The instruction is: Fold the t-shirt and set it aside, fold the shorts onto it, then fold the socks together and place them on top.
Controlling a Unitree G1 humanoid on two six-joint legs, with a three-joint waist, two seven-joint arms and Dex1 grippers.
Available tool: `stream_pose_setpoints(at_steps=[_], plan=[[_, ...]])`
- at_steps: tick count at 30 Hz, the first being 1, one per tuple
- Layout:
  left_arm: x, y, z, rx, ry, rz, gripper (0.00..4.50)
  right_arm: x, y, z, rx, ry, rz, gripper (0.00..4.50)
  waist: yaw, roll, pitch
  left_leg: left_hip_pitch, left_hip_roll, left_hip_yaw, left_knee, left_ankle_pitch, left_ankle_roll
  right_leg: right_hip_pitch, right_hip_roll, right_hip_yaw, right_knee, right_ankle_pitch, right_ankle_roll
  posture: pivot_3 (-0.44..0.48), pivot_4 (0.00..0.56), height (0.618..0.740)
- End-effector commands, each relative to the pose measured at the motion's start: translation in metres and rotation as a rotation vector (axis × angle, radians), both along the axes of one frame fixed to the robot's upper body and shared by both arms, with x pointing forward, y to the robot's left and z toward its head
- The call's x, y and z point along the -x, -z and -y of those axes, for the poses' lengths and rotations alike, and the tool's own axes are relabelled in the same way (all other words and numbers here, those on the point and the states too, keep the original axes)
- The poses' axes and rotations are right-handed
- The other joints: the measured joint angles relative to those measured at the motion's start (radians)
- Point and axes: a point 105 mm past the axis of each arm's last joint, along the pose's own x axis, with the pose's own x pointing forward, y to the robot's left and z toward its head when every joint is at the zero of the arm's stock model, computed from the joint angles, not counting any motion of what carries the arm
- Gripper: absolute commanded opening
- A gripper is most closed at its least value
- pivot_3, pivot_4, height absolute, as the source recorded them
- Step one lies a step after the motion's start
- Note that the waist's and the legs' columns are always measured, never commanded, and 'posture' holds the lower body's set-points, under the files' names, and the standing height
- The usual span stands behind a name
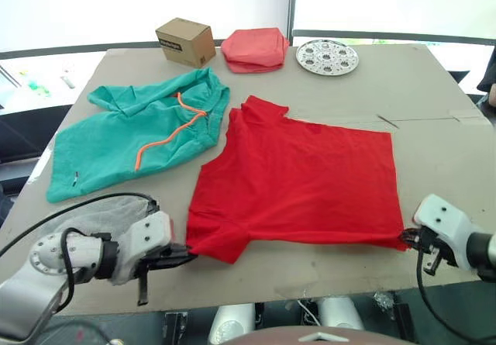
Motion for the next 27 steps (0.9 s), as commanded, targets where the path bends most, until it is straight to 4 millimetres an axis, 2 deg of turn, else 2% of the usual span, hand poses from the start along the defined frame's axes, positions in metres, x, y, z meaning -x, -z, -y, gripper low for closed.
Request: stream_pose_setpoints(at_steps=[1, 4, 7, 9, 14, 18, 27], plan=[[0.015, -0.021, -0.002, 0.012, 0.083, -0.073, 0.0, 0.01, -0.009, -0.005, -0.024, -0.045, -0.005, 0.05, 0.0, -0.001, 0.0, 0.0, 0.0, 0.0, 0.0, 0.0, 0.0, 0.0, 0.0, 0.0, 0.0, 0.0, 0.0, 0.0, 0.15, 0.736], [0.014, -0.039, 0.0, 0.051, 0.117, -0.098, 0.0, 0.013, -0.011, -0.002, -0.031, -0.04, -0.013, 0.05, 0.003, 0.0, 0.0, 0.0, 0.0, -0.002, 0.0, 0.0, 0.0, 0.0, 0.0, -0.001, -0.001, 0.0, 0.0, 0.0, 0.15, 0.736], [-0.007, -0.058, 0.006, 0.107, 0.093, -0.06, 0.0, 0.004, -0.016, 0.006, -0.017, -0.011, 0.024, 0.05, 0.01, 0.001, 0.001, -0.001, 0.0, -0.002, 0.0, 0.0, 0.0, 0.0, 0.0, -0.001, -0.001, 0.0, 0.0, 0.0, 0.15, 0.736], [-0.019, -0.063, 0.006, 0.083, 0.108, -0.044, 0.0, -0.006, -0.019, 0.013, -0.003, 0.026, 0.063, 0.05, 0.012, 0.001, 0.001, -0.001, 0.0, -0.002, 0.0, 0.0, 0.0, 0.0, 0.0, -0.001, -0.001, 0.0, 0.0, 0.0, 0.15, 0.736], [-0.058, -0.061, -0.005, -0.051, 0.103, 0.033, 0.0, -0.022, -0.021, 0.017, 0.005, 0.059, 0.085, 0.05, 0.011, 0.004, 0.002, -0.001, -0.001, -0.001, -0.001, 0.0, 0.0, -0.001, 0.001, -0.001, -0.001, 0.0, 0.0, 0.0, 0.15, 0.736], [-0.09, -0.061, -0.003, -0.092, 0.114, 0.104, 0.0, -0.034, -0.019, 0.016, 0.022, 0.064, 0.107, 0.05, 0.012, 0.002, 0.002, -0.001, -0.001, -0.002, -0.002, 0.002, 0.002, 0.0, 0.004, 0.0, -0.001, 0.0, 0.001, 0.0, 0.15, 0.736], [-0.125, -0.063, 0.003, -0.159, 0.175, 0.172, 0.0, -0.047, -0.011, 0.011, 0.036, 0.067, 0.114, 0.05, 0.01, -0.002, 0.004, -0.002, -0.001, -0.001, -0.001, 0.003, 0.004, 0.0, 0.004, 0.001, -0.001, 0.0, 0.001, 0.0, 0.15, 0.736]])
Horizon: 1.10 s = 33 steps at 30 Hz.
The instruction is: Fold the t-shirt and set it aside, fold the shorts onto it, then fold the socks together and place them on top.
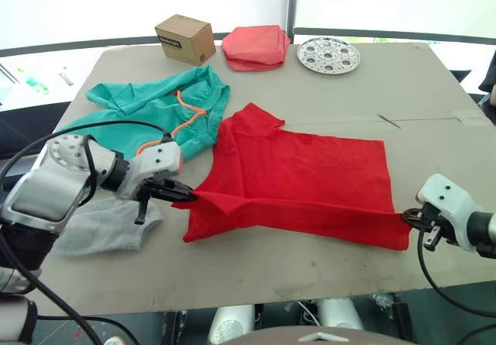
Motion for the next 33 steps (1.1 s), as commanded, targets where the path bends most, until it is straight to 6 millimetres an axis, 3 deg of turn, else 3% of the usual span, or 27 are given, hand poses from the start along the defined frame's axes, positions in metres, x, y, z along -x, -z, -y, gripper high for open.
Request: stream_pose_setpoints(at_steps=[1, 6, 8, 9, 10, 12, 15, 20, 23, 27, 28, 33], plan=[[-0.014, -0.001, 0.004, -0.027, 0.017, 0.062, 0.0, -0.005, -0.001, 0.001, 0.024, 0.011, 0.026, 0.05, 0.001, 0.0, 0.0, 0.0, 0.0, 0.0, 0.0, 0.0, 0.0, 0.0, 0.0, 0.0, 0.0, 0.0, 0.0, 0.0, 0.15, 0.736], [-0.03, 0.002, 0.013, -0.004, 0.019, 0.123, 0.0, -0.013, 0.001, -0.003, 0.013, 0.018, 0.043, 0.05, 0.0, -0.002, 0.0, 0.0, 0.0, 0.0, 0.001, 0.0, 0.0, 0.0, 0.0, 0.0, 0.001, 0.001, 0.002, 0.0, 0.15, 0.736], [-0.033, 0.0, 0.013, 0.022, -0.001, 0.128, 0.56, -0.016, -0.001, -0.007, -0.035, 0.034, 0.053, 0.0, -0.001, -0.002, 0.0, 0.0, 0.0, 0.0, 0.001, 0.0, 0.0, 0.0, 0.0, 0.0, 0.001, 0.001, 0.002, 0.0, 0.15, 0.736], [-0.033, -0.002, 0.012, 0.036, -0.016, 0.12, 0.87, -0.016, -0.001, -0.009, -0.049, 0.036, 0.056, 0.63, -0.002, -0.002, 0.0, 0.0, 0.0, 0.0, 0.001, 0.001, 0.0, 0.0, 0.0, 0.0, 0.001, 0.002, 0.003, 0.0, 0.15, 0.736], [-0.033, -0.003, 0.01, 0.046, -0.027, 0.111, 1.15, -0.016, -0.002, -0.01, -0.056, 0.038, 0.057, 0.75, -0.004, -0.002, 0.0, 0.0, 0.0, -0.001, 0.001, 0.001, 0.0, 0.0, 0.0, 0.0, 0.001, 0.002, 0.003, 0.0, 0.15, 0.736], [-0.032, -0.015, 0.009, 0.139, -0.101, 0.087, 1.9, -0.014, -0.005, -0.006, -0.044, 0.065, 0.086, 1.54, -0.007, -0.002, 0.0, 0.0, 0.0, 0.0, 0.001, 0.001, -0.001, 0.0, 0.0, 0.0, 0.002, 0.002, 0.003, 0.0, 0.15, 0.736], [-0.018, -0.035, 0.004, 0.3, -0.204, -0.037, 3.17, -0.004, -0.023, -0.01, -0.165, 0.089, 0.121, 2.85, -0.009, -0.003, 0.001, -0.001, 0.001, -0.002, 0.002, 0.002, -0.003, 0.0, 0.0, -0.001, 0.002, 0.002, 0.003, 0.0, 0.15, 0.736], [0.0, -0.031, 0.012, 0.396, -0.222, -0.131, 3.17, 0.011, -0.033, -0.053, -0.374, -0.084, 0.119, 2.85, -0.011, -0.003, 0.0, 0.002, 0.001, -0.001, 0.002, 0.001, -0.001, 0.002, 0.0, 0.0, 0.003, 0.001, 0.005, 0.0, 0.15, 0.736], [0.011, -0.024, 0.034, 0.473, -0.204, -0.22, 2.32, 0.008, -0.035, -0.086, -0.521, -0.162, 0.119, 2.02, -0.011, -0.003, 0.0, 0.003, 0.001, -0.003, 0.002, 0.001, 0.0, 0.003, 0.0, 0.0, 0.003, 0.001, 0.005, 0.0, 0.15, 0.736], [0.015, -0.001, 0.045, 0.527, -0.275, -0.249, 0.45, -0.005, -0.034, -0.112, -0.599, -0.193, 0.174, 0.17, -0.011, -0.003, 0.0, 0.003, 0.0, -0.004, 0.003, 0.001, -0.001, 0.003, 0.0, 0.001, 0.003, 0.0, 0.004, 0.0, 0.15, 0.736], [0.015, 0.006, 0.043, 0.536, -0.314, -0.248, 0.08, -0.008, -0.033, -0.117, -0.629, -0.177, 0.187, 0.0, -0.011, -0.004, -0.001, 0.003, 0.0, -0.004, 0.003, 0.002, -0.002, 0.003, 0.0, 0.001, 0.003, 0.001, 0.005, 0.0, 0.15, 0.736], [0.005, 0.013, 0.013, 0.668, -0.554, -0.207, 0.08, -0.007, 0.009, -0.121, -0.523, -0.135, 0.141, 0.0, -0.008, -0.004, -0.001, 0.002, 0.0, -0.004, 0.001, 0.003, -0.005, 0.003, 0.001, 0.001, 0.003, 0.001, 0.004, 0.0, 0.15, 0.736]])
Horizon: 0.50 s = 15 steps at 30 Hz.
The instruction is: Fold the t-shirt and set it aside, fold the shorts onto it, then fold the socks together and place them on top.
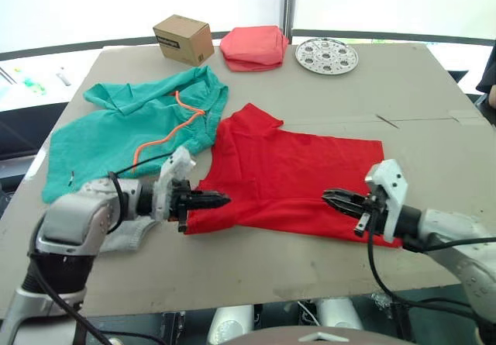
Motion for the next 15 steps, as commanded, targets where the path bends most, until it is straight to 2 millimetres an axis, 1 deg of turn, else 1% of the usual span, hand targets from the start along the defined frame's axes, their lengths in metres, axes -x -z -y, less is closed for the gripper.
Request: stream_pose_setpoints(at_steps=[1, 2, 4, 5, 7, 9, 11, 12, 15], plan=[[-0.015, -0.019, -0.031, 0.087, -0.217, 0.05, 0.08, 0.003, 0.02, 0.002, 0.085, 0.018, 0.01, 0.0, 0.002, 0.0, 0.0, 0.0, 0.0, 0.0, 0.0, 0.0, 0.0, 0.0, 0.0, 0.0, 0.0, 0.0, 0.0, 0.0, 0.15, 0.736], [-0.014, -0.019, -0.038, 0.106, -0.261, 0.035, 0.08, 0.003, 0.022, 0.003, 0.081, 0.029, 0.007, 0.0, 0.0, 0.0, 0.0, 0.0, 0.0, 0.0, 0.0, 0.0, 0.0, 0.0, 0.0, 0.0, 0.0, 0.0, 0.0, 0.0, 0.15, 0.736], [-0.005, -0.022, -0.047, 0.145, -0.293, 0.0, 0.68, 0.005, 0.019, 0.003, 0.036, 0.042, 0.004, 0.0, -0.003, 0.0, 0.0, 0.001, 0.0, 0.0, 0.001, 0.0, 0.0, 0.0, 0.0, 0.0, 0.0, 0.0, 0.0, 0.0, 0.15, 0.736], [-0.002, -0.021, -0.051, 0.137, -0.309, 0.001, 0.93, 0.005, 0.017, 0.004, 0.023, 0.048, 0.009, 0.0, -0.005, 0.0, 0.0, 0.001, 0.0, 0.001, 0.001, 0.0, 0.0, 0.0, -0.001, 0.0, 0.0, 0.0, 0.0, 0.0, 0.15, 0.736], [-0.005, -0.012, -0.062, 0.07, -0.399, 0.037, 1.6, 0.006, 0.015, 0.007, 0.03, 0.045, 0.034, 0.0, -0.006, 0.0, 0.0, 0.002, 0.0, 0.001, 0.001, -0.002, -0.002, 0.0, -0.001, 0.001, 0.0, -0.001, -0.001, 0.0, 0.15, 0.736], [-0.003, -0.002, -0.06, 0.001, -0.404, 0.058, 2.46, 0.01, 0.011, 0.005, 0.007, 0.012, 0.052, 0.0, 0.0, 0.0, -0.001, 0.002, 0.0, 0.0, 0.001, -0.003, -0.003, 0.0, -0.001, 0.001, 0.0, -0.001, -0.002, 0.0, 0.15, 0.736], [-0.007, 0.012, -0.057, -0.075, -0.428, 0.087, 3.36, 0.02, 0.003, -0.001, -0.027, -0.071, 0.083, 0.0, 0.006, 0.0, -0.001, 0.002, 0.0, 0.0, 0.001, -0.003, -0.004, 0.0, -0.001, 0.0, 0.0, -0.001, -0.002, 0.0, 0.15, 0.736], [-0.009, 0.017, -0.057, -0.1, -0.443, 0.099, 3.36, 0.024, 0.001, -0.003, -0.037, -0.102, 0.094, 0.0, 0.009, 0.001, -0.001, 0.002, 0.0, 0.0, 0.0, -0.003, -0.004, 0.0, -0.002, 0.0, 0.0, -0.002, -0.003, 0.0, 0.15, 0.736], [-0.012, 0.024, -0.046, -0.123, -0.433, 0.129, 3.43, 0.026, -0.013, -0.002, -0.086, -0.138, 0.147, 0.95, 0.016, 0.001, -0.002, 0.002, 0.0, -0.001, 0.0, -0.003, -0.003, 0.0, -0.002, 0.0, 0.0, -0.002, -0.003, 0.0, 0.15, 0.736]])
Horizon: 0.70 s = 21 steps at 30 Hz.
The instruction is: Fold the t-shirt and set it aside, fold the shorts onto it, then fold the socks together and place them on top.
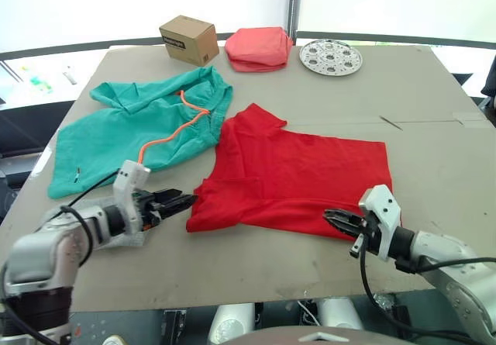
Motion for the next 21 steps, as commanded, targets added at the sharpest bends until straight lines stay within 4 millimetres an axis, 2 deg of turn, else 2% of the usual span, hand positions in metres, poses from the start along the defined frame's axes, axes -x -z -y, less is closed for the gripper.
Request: stream_pose_setpoints(at_steps=[1, 3, 4, 7, 8, 10, 15, 16, 19, 21], plan=[[-0.005, 0.004, 0.013, -0.065, 0.013, 0.049, 3.43, 0.004, -0.028, -0.002, -0.058, -0.067, 0.118, 1.5, 0.004, 0.002, -0.001, 0.0, 0.0, 0.0, 0.0, -0.001, 0.002, 0.0, 0.0, 0.0, 0.0, 0.0, 0.0, 0.0, 0.15, 0.736], [-0.006, 0.008, 0.017, -0.064, 0.014, 0.051, 3.43, 0.005, -0.032, -0.002, -0.061, -0.087, 0.147, 2.65, 0.008, 0.003, -0.002, 0.001, 0.0, 0.001, 0.0, -0.002, 0.003, 0.0, -0.001, 0.0, 0.0, 0.0, -0.001, 0.0, 0.15, 0.736], [-0.006, 0.011, 0.02, -0.08, 0.027, 0.054, 3.43, 0.005, -0.034, -0.003, -0.065, -0.095, 0.162, 2.88, 0.01, 0.004, -0.003, 0.001, 0.0, 0.001, 0.0, -0.002, 0.003, 0.0, -0.001, 0.0, 0.0, 0.0, -0.001, 0.0, 0.15, 0.736], [-0.006, 0.017, 0.027, -0.114, 0.055, 0.062, 3.43, 0.004, -0.037, -0.004, -0.067, -0.101, 0.193, 4.29, 0.013, 0.007, -0.005, 0.001, 0.0, 0.001, 0.0, -0.002, 0.003, 0.0, -0.001, 0.0, 0.0, 0.0, -0.001, 0.0, 0.15, 0.736], [-0.005, 0.02, 0.031, -0.13, 0.073, 0.066, 3.18, 0.004, -0.036, -0.005, -0.057, -0.1, 0.203, 4.5, 0.013, 0.008, -0.005, 0.001, 0.0, 0.001, 0.0, -0.002, 0.003, 0.0, -0.001, 0.0, 0.0, 0.0, -0.001, 0.0, 0.15, 0.736], [-0.004, 0.024, 0.038, -0.161, 0.104, 0.091, 2.69, 0.003, -0.033, -0.006, -0.038, -0.099, 0.219, 4.5, 0.014, 0.009, -0.006, 0.0, -0.001, 0.001, 0.0, -0.002, 0.003, 0.0, -0.001, 0.0, 0.0, 0.0, -0.001, 0.0, 0.15, 0.736], [0.002, 0.027, 0.05, -0.212, 0.166, 0.157, 0.27, 0.0, -0.027, -0.003, -0.017, -0.073, 0.23, 4.5, 0.012, 0.009, -0.006, 0.0, 0.0, 0.001, 0.0, -0.002, 0.003, 0.0, -0.001, 0.0, -0.001, 0.0, -0.001, 0.0, 0.15, 0.736], [0.002, 0.027, 0.05, -0.217, 0.165, 0.166, 0.07, -0.001, -0.025, -0.002, -0.011, -0.073, 0.227, 4.5, 0.012, 0.009, -0.006, 0.0, 0.0, 0.001, 0.0, -0.002, 0.003, 0.0, -0.001, 0.0, -0.001, 0.0, -0.001, 0.0, 0.15, 0.736], [-0.001, 0.026, 0.045, -0.229, 0.137, 0.179, 0.07, -0.001, -0.018, -0.002, 0.01, -0.073, 0.208, 4.5, 0.012, 0.01, -0.007, 0.0, 0.0, 0.001, 0.0, -0.002, 0.004, 0.0, -0.001, 0.0, -0.001, 0.0, -0.001, 0.0, 0.15, 0.736], [-0.004, 0.019, 0.036, -0.228, 0.103, 0.191, 0.07, -0.003, -0.007, 0.0, 0.048, -0.068, 0.176, 4.5, 0.011, 0.01, -0.007, 0.0, 0.0, 0.001, 0.0, -0.002, 0.004, 0.0, -0.001, 0.0, -0.001, 0.0, -0.001, 0.0, 0.15, 0.736]])
